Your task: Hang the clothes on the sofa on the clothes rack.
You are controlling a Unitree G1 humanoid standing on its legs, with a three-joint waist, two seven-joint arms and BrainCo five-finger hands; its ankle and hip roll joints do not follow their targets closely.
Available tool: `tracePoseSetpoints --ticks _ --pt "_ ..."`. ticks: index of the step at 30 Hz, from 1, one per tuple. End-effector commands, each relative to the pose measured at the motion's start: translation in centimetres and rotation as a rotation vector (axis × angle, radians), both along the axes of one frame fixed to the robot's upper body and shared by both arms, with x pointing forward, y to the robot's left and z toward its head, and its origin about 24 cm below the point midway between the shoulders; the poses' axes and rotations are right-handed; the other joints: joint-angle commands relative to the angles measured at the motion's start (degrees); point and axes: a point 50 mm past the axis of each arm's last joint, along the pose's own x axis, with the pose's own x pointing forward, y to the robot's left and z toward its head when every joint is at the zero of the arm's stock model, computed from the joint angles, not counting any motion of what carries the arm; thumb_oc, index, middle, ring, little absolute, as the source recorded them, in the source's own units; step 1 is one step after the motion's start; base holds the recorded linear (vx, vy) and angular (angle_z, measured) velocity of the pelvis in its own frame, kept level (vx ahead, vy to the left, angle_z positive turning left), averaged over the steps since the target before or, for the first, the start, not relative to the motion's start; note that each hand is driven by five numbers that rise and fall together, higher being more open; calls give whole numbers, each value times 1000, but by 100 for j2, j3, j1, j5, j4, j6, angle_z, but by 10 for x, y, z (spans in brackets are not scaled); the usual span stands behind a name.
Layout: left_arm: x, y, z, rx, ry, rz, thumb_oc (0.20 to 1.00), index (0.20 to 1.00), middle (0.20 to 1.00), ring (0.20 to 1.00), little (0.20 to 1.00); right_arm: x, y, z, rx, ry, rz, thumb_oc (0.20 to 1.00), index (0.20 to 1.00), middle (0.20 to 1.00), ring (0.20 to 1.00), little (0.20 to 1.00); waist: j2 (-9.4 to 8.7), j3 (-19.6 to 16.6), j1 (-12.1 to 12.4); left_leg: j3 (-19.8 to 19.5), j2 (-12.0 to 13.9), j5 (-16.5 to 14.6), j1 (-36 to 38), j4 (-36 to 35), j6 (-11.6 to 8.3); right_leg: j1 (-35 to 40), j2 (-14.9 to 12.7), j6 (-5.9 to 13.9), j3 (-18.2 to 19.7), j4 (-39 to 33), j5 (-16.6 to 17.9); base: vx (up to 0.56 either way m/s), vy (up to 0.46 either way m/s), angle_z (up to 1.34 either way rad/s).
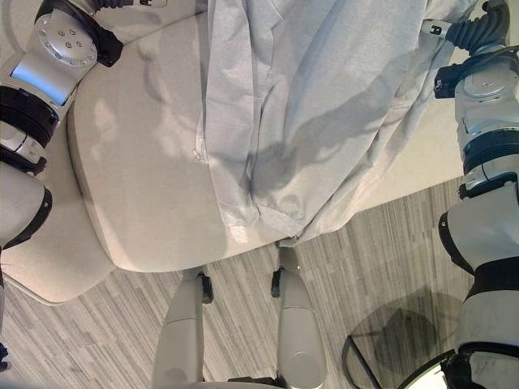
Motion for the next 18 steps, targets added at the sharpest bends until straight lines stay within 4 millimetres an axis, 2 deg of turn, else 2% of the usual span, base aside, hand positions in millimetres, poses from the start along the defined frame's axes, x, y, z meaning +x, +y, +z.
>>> tracePoseSetpoints --ticks 1,6,11,14,17,18 --pt "-14 -8 37 -47 -159 -34 1000 1000 1000 1000 1000 5 17 8 17 -68 53 1000 1000 1000 1000 1000 -80 45 -18 -436 -11 -640 724 -1 -473 204 232 228 176 -610 307 4 44 2" --pt "-14 -16 36 -87 -175 -82 1000 1000 1000 1000 1000 10 25 -3 28 -59 88 1000 1000 1000 1000 1000 -55 142 43 -509 -51 -634 633 -1 -463 173 199 221 134 -610 275 9 0 5" --pt "-14 -30 33 -111 -181 -139 1000 1000 1000 1000 1000 10 23 -10 54 -52 84 1000 1000 1000 1000 1000 -38 232 88 -633 -62 -629 528 -1 -455 117 173 230 143 -610 240 6 -9 4" --pt "-14 -38 35 -114 -192 -157 1000 1000 1000 1000 1000 14 33 -6 41 -61 106 1000 1000 1000 1000 1000 -50 302 132 -685 -82 -634 395 -1 -441 4 187 227 142 -610 243 -24 13 8" --pt "-15 -40 37 -114 -198 -167 1000 1000 1000 1000 1000 14 35 -5 37 -67 111 1000 1000 1000 1000 1000 -55 304 133 -688 -85 -625 368 -1 -444 -13 190 233 135 -610 241 -6 0 2" --pt "-17 -43 37 -122 -208 -185 674 674 674 674 674 15 39 -6 34 -67 125 595 595 595 595 595 -54 308 139 -709 -84 -631 328 -1 -426 -56 193 228 151 -610 250 0 0 0"
